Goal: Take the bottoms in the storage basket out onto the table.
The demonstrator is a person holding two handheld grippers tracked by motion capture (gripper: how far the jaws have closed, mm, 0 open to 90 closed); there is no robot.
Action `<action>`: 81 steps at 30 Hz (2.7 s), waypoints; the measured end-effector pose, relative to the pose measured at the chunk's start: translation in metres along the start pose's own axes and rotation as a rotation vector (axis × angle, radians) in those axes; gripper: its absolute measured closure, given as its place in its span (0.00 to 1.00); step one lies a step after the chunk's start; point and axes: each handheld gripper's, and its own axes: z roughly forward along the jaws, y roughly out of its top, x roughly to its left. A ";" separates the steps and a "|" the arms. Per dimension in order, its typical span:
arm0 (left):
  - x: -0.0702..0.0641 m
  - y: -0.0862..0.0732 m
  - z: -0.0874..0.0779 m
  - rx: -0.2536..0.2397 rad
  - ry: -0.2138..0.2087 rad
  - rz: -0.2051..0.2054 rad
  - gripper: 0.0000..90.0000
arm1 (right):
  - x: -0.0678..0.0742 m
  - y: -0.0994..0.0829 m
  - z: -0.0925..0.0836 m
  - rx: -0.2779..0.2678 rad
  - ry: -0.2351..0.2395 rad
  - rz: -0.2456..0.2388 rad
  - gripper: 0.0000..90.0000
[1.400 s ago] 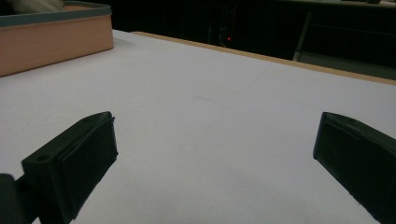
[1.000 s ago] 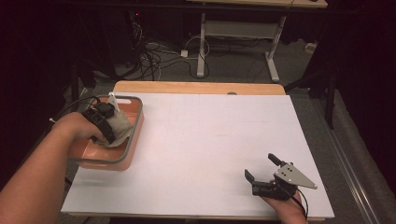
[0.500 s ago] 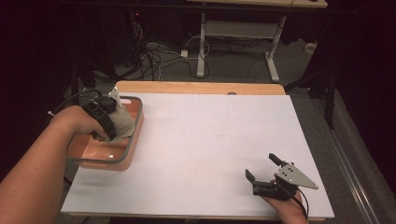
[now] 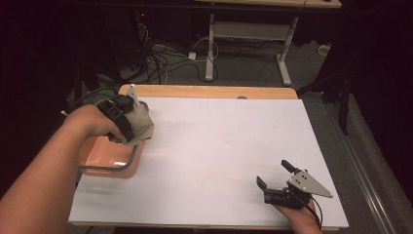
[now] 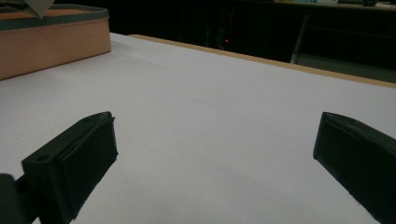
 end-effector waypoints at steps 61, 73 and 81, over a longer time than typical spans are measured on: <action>-0.095 0.101 0.083 -0.094 -0.141 0.199 0.54 | 0.000 -0.005 0.003 0.015 0.005 -0.007 0.00; -0.096 0.105 0.095 -0.132 -0.150 0.199 0.52 | -0.001 -0.005 0.004 0.017 0.003 -0.009 0.00; -0.097 0.107 0.106 -0.193 -0.138 0.215 0.51 | -0.001 -0.005 0.004 0.018 0.000 -0.010 0.00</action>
